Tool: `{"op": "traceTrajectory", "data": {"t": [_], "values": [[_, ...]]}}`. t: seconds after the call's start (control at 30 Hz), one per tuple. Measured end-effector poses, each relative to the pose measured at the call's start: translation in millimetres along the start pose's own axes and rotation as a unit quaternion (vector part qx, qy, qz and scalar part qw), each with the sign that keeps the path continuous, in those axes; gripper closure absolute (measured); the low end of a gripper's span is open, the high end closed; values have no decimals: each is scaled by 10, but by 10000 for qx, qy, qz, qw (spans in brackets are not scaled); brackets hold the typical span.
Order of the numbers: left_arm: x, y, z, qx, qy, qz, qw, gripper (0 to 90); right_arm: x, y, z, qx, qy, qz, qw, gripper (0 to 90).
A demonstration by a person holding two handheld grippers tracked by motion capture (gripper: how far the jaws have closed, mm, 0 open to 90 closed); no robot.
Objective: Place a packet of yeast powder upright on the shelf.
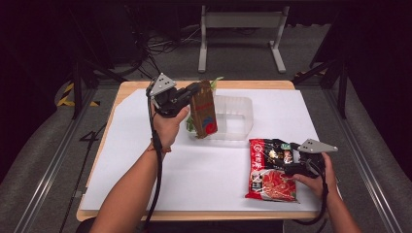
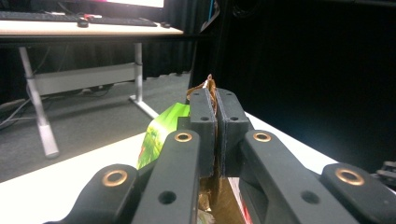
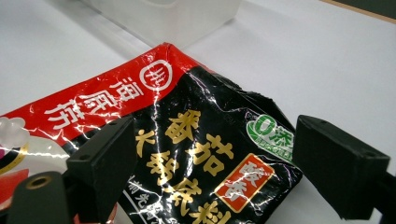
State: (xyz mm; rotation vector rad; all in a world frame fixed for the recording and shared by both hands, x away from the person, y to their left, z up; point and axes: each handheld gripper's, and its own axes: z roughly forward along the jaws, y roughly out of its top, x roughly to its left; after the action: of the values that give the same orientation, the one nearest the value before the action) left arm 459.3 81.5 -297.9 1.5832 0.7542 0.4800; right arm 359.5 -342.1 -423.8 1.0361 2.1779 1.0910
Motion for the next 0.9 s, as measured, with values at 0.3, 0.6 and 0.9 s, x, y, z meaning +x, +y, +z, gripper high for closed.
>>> {"op": "traceTrajectory", "data": {"t": [0.3,0.6,0.9], "values": [[-91,30,237,94,167,172,9997,873,4,-10,23,60,8,-41,10000,147],[-188,90,490,196,524,458,9974,873,5,-16,33,88,29,-78,9999,148],[-252,83,746,362,916,776,9921,873,-1,-23,34,99,32,-82,9999,148]]}}
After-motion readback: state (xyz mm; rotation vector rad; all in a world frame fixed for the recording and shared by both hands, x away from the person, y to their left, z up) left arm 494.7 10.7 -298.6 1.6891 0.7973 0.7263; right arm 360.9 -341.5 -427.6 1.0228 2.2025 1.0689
